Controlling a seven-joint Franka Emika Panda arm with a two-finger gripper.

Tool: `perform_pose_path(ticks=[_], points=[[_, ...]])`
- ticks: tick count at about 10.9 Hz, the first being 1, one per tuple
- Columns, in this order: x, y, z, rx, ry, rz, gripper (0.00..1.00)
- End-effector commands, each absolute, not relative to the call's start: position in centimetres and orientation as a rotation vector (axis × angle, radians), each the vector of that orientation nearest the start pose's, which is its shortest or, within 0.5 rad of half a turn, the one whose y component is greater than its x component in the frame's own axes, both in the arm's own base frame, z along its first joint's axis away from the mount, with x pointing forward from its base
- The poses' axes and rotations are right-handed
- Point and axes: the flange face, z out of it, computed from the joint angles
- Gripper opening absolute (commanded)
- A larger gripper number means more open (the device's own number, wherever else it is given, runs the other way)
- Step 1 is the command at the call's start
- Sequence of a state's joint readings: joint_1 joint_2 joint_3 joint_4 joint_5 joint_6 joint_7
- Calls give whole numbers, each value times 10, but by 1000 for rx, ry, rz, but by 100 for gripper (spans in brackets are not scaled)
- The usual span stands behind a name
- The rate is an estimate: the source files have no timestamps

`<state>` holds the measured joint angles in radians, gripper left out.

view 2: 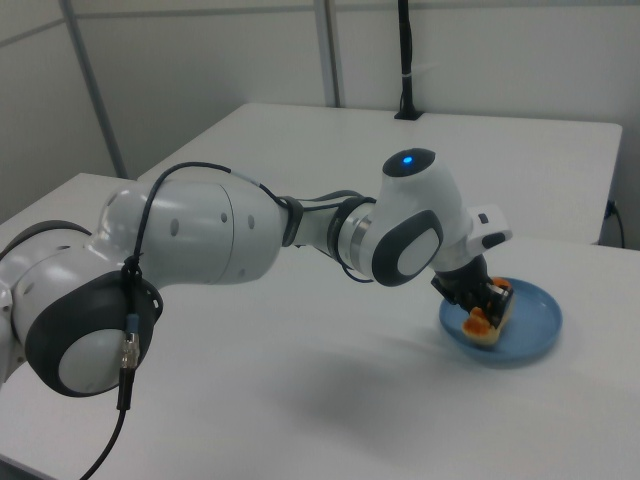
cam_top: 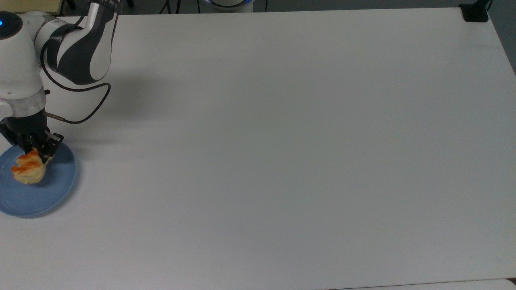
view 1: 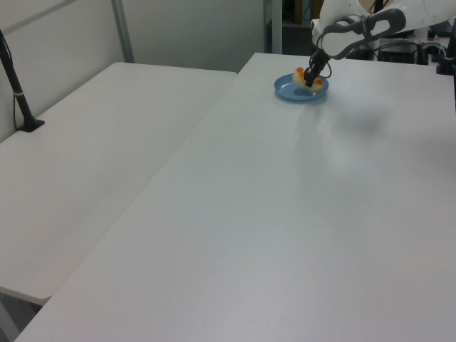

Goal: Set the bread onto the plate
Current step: 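Open the gripper to release the bread and lift away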

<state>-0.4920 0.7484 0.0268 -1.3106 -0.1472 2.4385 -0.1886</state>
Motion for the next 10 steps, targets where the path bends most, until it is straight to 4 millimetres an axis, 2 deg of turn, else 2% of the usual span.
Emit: perform_pose_path(ticks=[1,3,4,6,7,8,10], points=[[691,-351,325,-3338,287,-583,100],[690,-351,331,-3347,280,-585,100],[685,-351,349,-3345,292,-608,100],[658,-344,386,-3321,387,-615,100],[641,-330,411,-3305,449,-583,100],[625,-310,438,-3302,466,-456,100],[595,-260,512,-3207,494,-195,100]])
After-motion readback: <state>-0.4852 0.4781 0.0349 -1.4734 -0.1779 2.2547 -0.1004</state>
